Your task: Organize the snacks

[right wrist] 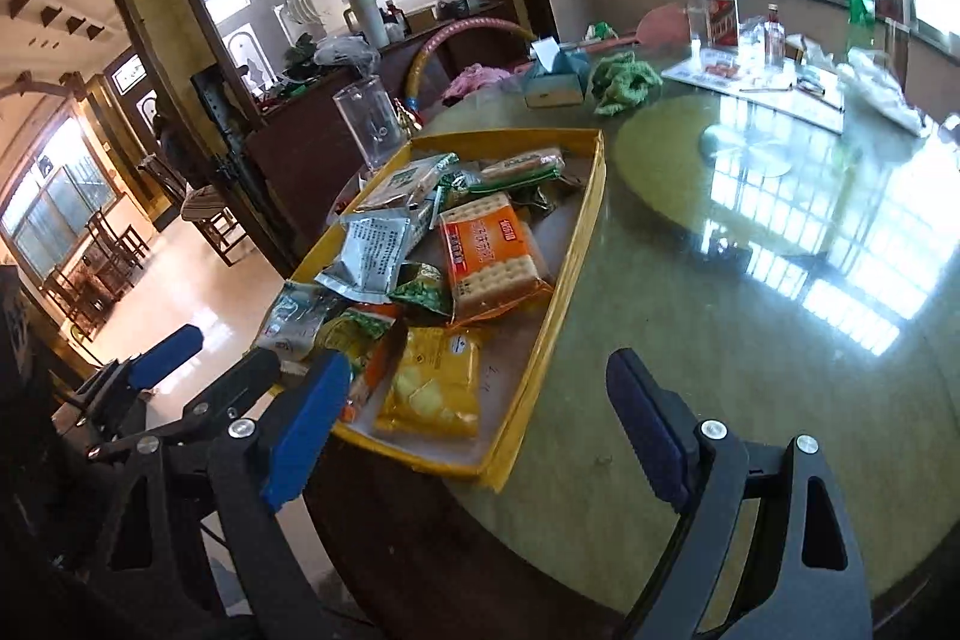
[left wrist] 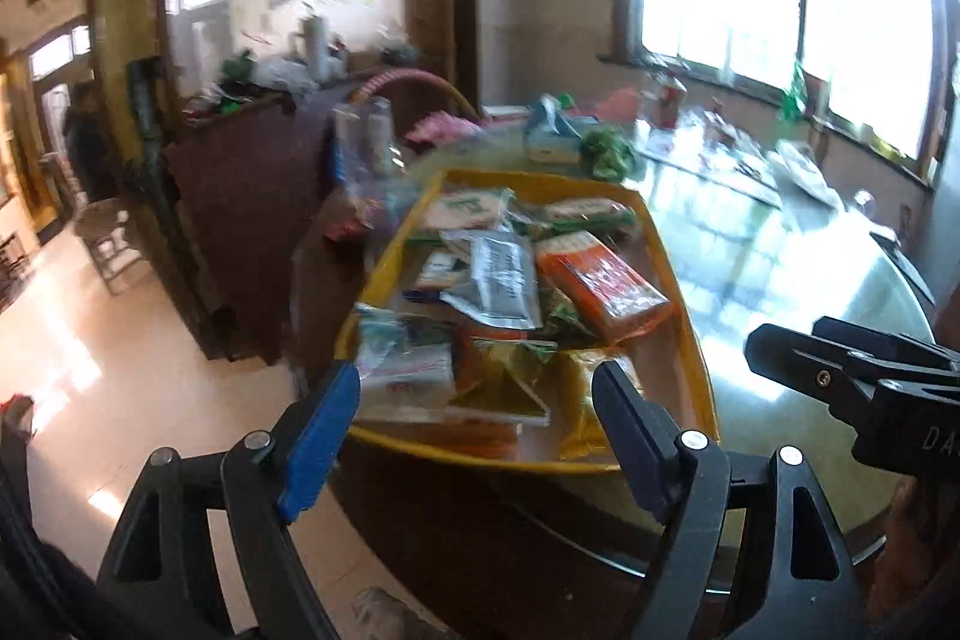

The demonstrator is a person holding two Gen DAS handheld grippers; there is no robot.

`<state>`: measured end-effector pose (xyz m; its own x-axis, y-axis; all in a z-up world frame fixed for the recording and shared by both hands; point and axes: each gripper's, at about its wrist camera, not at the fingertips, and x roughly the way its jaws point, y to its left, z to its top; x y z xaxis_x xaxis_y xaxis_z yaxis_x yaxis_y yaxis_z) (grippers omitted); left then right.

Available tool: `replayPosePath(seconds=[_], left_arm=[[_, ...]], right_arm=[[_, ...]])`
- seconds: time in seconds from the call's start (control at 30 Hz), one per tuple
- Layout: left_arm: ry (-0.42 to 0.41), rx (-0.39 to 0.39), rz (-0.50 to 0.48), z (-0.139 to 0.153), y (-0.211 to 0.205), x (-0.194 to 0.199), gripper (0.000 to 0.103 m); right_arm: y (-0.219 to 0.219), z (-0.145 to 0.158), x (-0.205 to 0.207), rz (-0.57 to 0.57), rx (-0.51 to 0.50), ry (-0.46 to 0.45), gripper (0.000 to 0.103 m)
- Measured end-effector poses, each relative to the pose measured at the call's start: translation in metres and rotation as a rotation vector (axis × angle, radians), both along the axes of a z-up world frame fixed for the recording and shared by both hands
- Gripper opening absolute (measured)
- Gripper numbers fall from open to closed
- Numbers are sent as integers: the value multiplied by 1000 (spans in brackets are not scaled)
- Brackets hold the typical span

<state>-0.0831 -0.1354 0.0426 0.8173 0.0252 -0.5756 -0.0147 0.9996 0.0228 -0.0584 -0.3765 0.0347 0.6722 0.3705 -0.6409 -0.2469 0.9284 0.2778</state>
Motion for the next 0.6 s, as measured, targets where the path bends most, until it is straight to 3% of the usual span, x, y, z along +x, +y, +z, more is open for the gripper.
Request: replayPosePath(seconds=[0.1, 0.23, 0.37, 0.6], left_arm=[[17, 51, 12, 3, -2, -7, 80], [4, 33, 10, 11, 3, -17, 80], [-19, 86, 30, 14, -1, -22, 80], [-18, 92, 13, 13, -4, -28, 80]], right_arm=[[0, 3, -11, -14, -19, -18, 88], [-1, 4, -21, -42, -7, -12, 87], [-3, 8, -27, -43, 24, -9, 87], [1, 9, -33, -38, 34, -11, 87]])
